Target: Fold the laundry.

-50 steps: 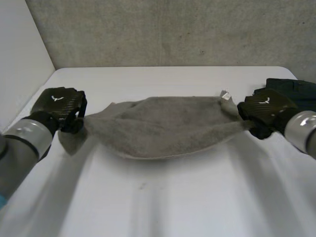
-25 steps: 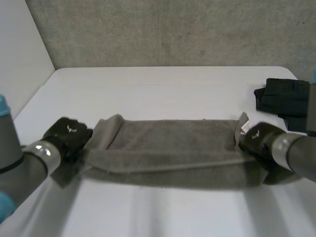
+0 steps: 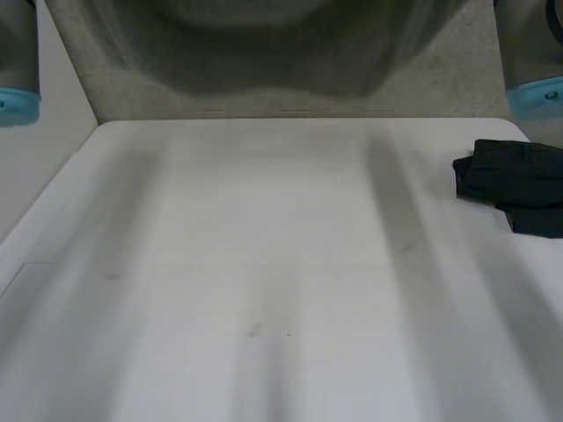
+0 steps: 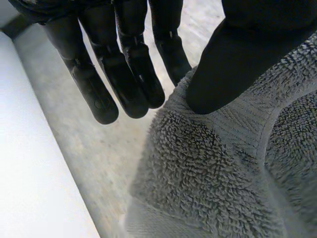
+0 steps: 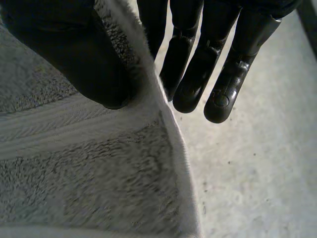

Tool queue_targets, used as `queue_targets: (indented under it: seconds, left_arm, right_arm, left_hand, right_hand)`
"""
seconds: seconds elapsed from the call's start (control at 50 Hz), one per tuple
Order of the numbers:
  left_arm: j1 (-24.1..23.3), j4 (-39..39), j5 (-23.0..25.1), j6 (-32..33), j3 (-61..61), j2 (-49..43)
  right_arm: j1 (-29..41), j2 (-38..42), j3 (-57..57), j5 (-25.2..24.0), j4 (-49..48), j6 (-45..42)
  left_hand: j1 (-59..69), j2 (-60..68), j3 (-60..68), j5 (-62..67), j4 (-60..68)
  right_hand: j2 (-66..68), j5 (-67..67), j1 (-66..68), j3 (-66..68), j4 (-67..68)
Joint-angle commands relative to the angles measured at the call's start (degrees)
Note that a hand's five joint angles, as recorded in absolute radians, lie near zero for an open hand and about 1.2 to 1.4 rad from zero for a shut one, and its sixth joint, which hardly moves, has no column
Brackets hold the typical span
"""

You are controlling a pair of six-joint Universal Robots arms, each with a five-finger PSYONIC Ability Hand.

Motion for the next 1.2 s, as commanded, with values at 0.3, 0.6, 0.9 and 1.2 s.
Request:
queue_targets:
  seconds: [0.3, 0.6, 0.9, 1.2]
  left_arm:
    - [2.02, 5.91, 3.35, -0.60, -32.30, -12.29]
    - [3.33, -5.24, 4.32, 7.39, -43.63, -6.34]
    - [4.74, -42.07, 5.20, 32.97, -62.18, 10.90]
    - [3.69, -13.61, 4.50, 21.65, -46.29, 2.04]
  right_arm:
    - [0.55, 14.14, 27.22, -3.39, -0.63, 0.70]
    - [0.47, 11.21, 30.11, -3.40, 22.62, 2.19]
    - [-4.01, -7.88, 47.96, -3.13, 54.83, -5.88]
    - [-3.67, 2.65, 38.13, 1.69, 32.08, -6.51]
  left_hand:
    - [14.82, 11.26, 11.59, 13.87, 11.07]
    - [14.82, 11.26, 11.59, 13.87, 11.07]
    - [14.82, 11.26, 11.59, 13.87, 11.07]
    - [14.82, 11.26, 11.59, 13.87, 11.07]
  right_hand:
    - [12.54, 12.54, 23.06, 12.38, 11.85]
    - [12.54, 12.54, 23.06, 12.38, 11.85]
    - [12.54, 12.54, 23.06, 12.38, 11.85]
    - [12.54, 12.54, 23.06, 12.38, 11.85]
